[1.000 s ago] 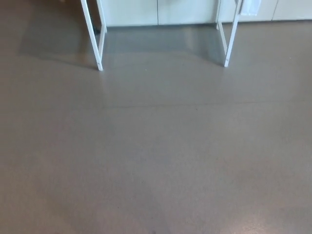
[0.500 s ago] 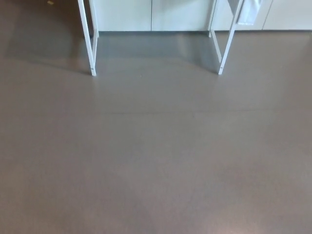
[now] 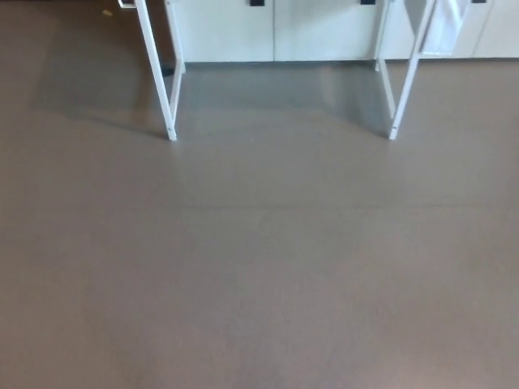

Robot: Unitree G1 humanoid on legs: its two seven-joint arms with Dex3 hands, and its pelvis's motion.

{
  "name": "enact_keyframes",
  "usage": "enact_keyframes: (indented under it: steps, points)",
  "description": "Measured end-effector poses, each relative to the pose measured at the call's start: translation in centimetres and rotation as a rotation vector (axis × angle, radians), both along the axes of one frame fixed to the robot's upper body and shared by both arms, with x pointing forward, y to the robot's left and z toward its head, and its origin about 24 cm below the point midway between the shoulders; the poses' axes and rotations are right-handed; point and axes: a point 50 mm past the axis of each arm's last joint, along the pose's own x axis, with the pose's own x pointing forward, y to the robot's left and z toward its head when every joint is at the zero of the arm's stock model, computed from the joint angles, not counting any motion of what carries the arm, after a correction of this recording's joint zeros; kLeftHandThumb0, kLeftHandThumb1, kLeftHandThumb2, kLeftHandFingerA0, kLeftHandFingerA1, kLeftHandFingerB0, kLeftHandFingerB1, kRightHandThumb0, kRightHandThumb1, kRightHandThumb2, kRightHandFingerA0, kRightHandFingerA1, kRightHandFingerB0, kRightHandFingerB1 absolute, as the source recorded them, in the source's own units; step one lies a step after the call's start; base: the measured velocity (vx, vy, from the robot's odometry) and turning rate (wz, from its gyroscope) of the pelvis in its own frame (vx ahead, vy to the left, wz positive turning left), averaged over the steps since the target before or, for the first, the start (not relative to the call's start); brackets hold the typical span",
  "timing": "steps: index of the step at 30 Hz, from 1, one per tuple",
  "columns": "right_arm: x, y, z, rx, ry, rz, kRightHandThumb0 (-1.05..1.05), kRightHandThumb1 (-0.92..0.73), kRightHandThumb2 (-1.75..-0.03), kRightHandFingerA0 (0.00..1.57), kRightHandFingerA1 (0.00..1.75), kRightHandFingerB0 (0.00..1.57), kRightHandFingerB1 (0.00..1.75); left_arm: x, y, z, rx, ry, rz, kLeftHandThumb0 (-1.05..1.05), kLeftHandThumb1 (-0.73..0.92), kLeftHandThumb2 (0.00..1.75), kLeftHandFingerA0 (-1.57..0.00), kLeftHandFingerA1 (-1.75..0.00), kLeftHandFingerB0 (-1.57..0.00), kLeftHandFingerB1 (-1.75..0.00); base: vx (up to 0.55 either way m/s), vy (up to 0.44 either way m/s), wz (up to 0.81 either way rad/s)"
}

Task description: The robot walk towards a table in front and then clicks the light switch button using the right hand's index finger

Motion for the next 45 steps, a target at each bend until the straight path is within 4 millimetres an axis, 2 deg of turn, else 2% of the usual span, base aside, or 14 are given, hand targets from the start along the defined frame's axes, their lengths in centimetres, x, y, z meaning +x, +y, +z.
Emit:
enact_keyframes:
  steps: [13, 14, 17, 19, 21, 22, 23, 30, 31, 39, 40, 41, 44, 45]
  points:
    - [-0.9, 0.4, 0.3, 0.006, 0.005, 0.016, -0.07, -0.59, -0.97, 0.36, 0.62, 0.20, 0.53, -0.1, 0.3, 0.1, 0.014, -0.010, -0.017, -0.68, 0.47, 0.64, -0.42, -0.88, -0.31, -0.63, 0.28, 0.111, -0.16]
    - [-0.9, 0.4, 0.3, 0.007, 0.004, 0.019, -0.08, -0.58, -0.97, 0.35, 0.62, 0.21, 0.54, -0.1, 0.4, 0.2, 0.020, -0.010, -0.019, -0.71, 0.35, 0.90, -0.46, -0.82, -0.30, -0.64, 0.39, 0.144, -0.05]
    - [-1.2, 0.5, 0.2, 0.009, 0.011, 0.023, -0.07, -0.59, -0.97, 0.36, 0.63, 0.21, 0.54, 0.1, 0.5, 0.3, 0.024, -0.015, -0.025, -0.72, 0.47, 0.61, -0.41, -0.88, -0.32, -0.64, 0.27, 0.130, 0.05]
    - [-1.3, 0.6, 0.2, 0.011, 0.009, 0.028, -0.06, -0.59, -0.96, 0.37, 0.63, 0.21, 0.54, 0.2, 0.6, 0.3, 0.024, -0.018, -0.027, -0.73, 0.34, 0.89, -0.46, -0.81, -0.32, -0.64, 0.24, 0.072, 0.08]
    - [-1.4, 0.6, 0.2, 0.011, 0.011, 0.032, -0.07, -0.59, -0.97, 0.37, 0.63, 0.22, 0.54, 0.0, 0.6, 0.3, 0.024, -0.013, -0.027, -0.71, 0.46, 0.61, -0.46, -0.87, -0.35, -0.63, 0.25, 0.013, 0.12]
    - [-1.5, 0.6, 0.2, 0.011, 0.012, 0.033, -0.08, -0.79, -0.62, 0.44, 0.59, 0.30, 0.46, -0.1, 0.6, 0.3, 0.025, -0.012, -0.026, -0.68, 0.44, 0.61, -0.48, -0.88, -0.37, -0.64, 0.29, -0.057, 0.22]
    - [-1.6, 0.6, 0.2, 0.011, 0.012, 0.035, -0.08, -0.58, -0.97, 0.39, 0.64, 0.22, 0.54, -0.2, 0.6, 0.2, 0.024, -0.010, -0.025, -0.68, 0.45, 0.63, -0.49, -0.89, -0.36, -0.64, 0.34, -0.062, 0.16]
    - [-1.4, 0.5, 0.5, 0.000, 0.005, 0.062, -0.08, -0.58, -0.97, 0.38, 0.64, 0.21, 0.54, 0.3, 0.3, 0.4, 0.020, -0.028, -0.037, -0.71, 0.50, 0.62, -0.44, -0.87, -0.33, -0.63, 0.37, -0.177, 0.27]
    - [-1.2, 0.5, 0.5, 0.001, 0.002, 0.065, -0.08, -0.78, -0.62, 0.45, 0.59, 0.29, 0.45, 0.3, 0.3, 0.5, 0.021, -0.032, -0.042, -0.72, 0.36, 0.90, -0.46, -0.82, -0.33, -0.66, 0.33, -0.059, 0.03]
    - [-1.7, 0.6, 0.3, 0.004, 0.020, 0.063, -0.08, -0.77, -0.62, 0.46, 0.59, 0.32, 0.46, -0.2, 0.1, 0.4, 0.020, -0.019, -0.053, -0.69, 0.48, 0.63, -0.42, -0.89, -0.33, -0.64, 0.33, 0.090, -0.16]
    - [-1.8, 0.6, 0.2, 0.005, 0.023, 0.060, -0.08, -0.56, -0.94, 0.39, 0.63, 0.23, 0.54, -0.1, 0.1, 0.4, 0.021, -0.018, -0.056, -0.69, 0.49, 0.64, -0.40, -0.89, -0.30, -0.63, 0.57, 0.141, 0.53]
    - [-1.9, 0.6, 0.2, 0.005, 0.026, 0.060, -0.07, -0.77, -0.62, 0.46, 0.59, 0.31, 0.46, 0.0, -0.1, 0.3, 0.017, -0.019, -0.061, -0.69, 0.48, 0.66, -0.38, -0.91, -0.32, -0.63, 0.46, 0.185, -0.34]
    - [-2.0, 0.8, 0.1, 0.009, 0.023, 0.064, -0.07, -0.77, -0.62, 0.45, 0.58, 0.30, 0.46, 0.2, 0.3, 0.5, 0.033, -0.020, -0.073, -0.69, 0.48, 0.66, -0.41, -0.92, -0.33, -0.66, 0.39, 0.170, -0.17]
    - [-2.1, 0.8, 0.1, 0.010, 0.026, 0.064, -0.08, -0.56, -0.94, 0.40, 0.63, 0.23, 0.54, 0.2, 0.3, 0.5, 0.033, -0.020, -0.075, -0.70, 0.36, 0.90, -0.45, -0.82, -0.34, -0.66, 0.30, 0.167, -0.05]
